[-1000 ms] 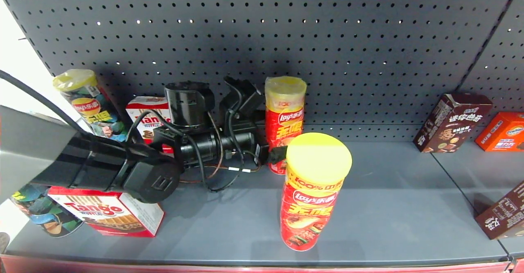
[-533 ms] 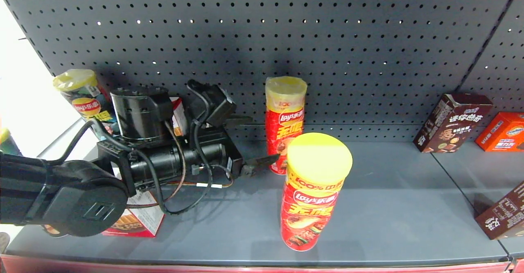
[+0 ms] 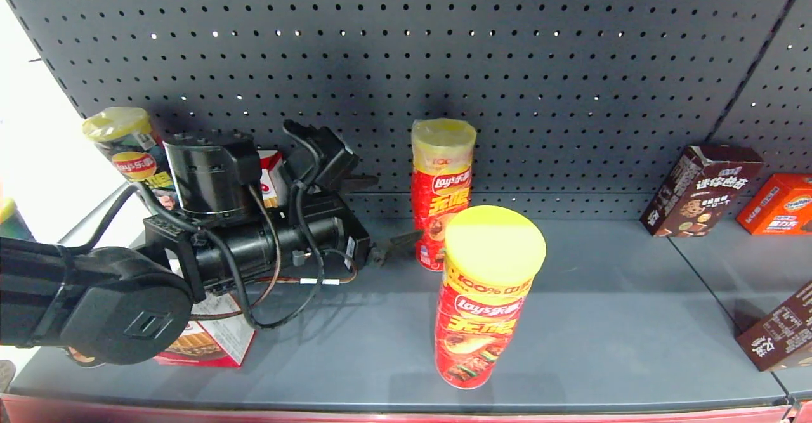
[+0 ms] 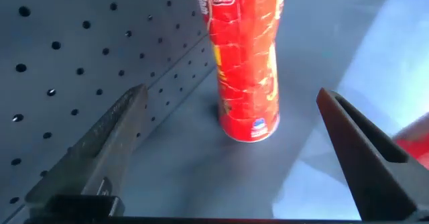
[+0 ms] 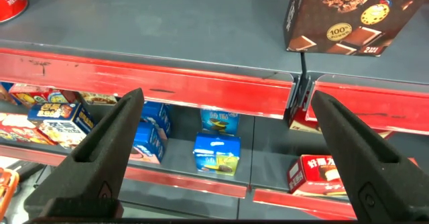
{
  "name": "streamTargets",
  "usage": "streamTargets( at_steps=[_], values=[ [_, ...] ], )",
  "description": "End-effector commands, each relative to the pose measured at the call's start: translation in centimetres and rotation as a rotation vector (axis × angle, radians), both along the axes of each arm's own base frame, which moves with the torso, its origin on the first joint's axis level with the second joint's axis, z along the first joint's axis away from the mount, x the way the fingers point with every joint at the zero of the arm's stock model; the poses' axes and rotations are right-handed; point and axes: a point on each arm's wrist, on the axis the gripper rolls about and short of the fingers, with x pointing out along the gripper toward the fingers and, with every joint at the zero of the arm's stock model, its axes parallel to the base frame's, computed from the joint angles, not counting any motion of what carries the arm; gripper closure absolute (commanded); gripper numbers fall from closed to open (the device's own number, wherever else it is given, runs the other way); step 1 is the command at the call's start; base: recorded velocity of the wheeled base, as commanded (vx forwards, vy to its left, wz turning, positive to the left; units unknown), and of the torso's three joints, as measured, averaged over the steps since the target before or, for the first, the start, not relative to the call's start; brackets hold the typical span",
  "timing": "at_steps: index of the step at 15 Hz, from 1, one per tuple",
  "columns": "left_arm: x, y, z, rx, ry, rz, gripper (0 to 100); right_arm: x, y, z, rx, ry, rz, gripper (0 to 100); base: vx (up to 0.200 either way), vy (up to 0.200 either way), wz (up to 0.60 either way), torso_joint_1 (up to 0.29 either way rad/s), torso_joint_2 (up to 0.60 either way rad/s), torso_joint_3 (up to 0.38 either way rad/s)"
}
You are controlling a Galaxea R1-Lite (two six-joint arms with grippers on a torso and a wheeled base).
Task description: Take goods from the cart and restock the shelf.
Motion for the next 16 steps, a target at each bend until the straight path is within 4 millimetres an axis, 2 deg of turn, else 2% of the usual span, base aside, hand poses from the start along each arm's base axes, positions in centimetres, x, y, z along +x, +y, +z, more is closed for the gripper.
streamTargets(
  at_steps=[1,5,11,16],
  values=[
    [1.2,-0.5,-0.5,0.003,0.006,0.024,0,0.0,0.0,0.0,-0.001,0.002,0.000,0,0.000,0.000,0.00,0.000,0.00,0.000],
    [2.2,-0.9,-0.4,-0.001,-0.004,0.038,0,0.0,0.0,0.0,-0.001,0.002,0.000,0,0.000,0.000,0.00,0.000,0.00,0.000],
    [3.1,0.4,-0.8,0.003,0.004,0.079,0,0.0,0.0,0.0,-0.001,0.002,0.000,0,0.000,0.000,0.00,0.000,0.00,0.000],
    [2.8,0.4,-0.9,0.005,0.006,0.071,0,0.0,0.0,0.0,-0.001,0.002,0.000,0,0.000,0.000,0.00,0.000,0.00,0.000]
  ],
)
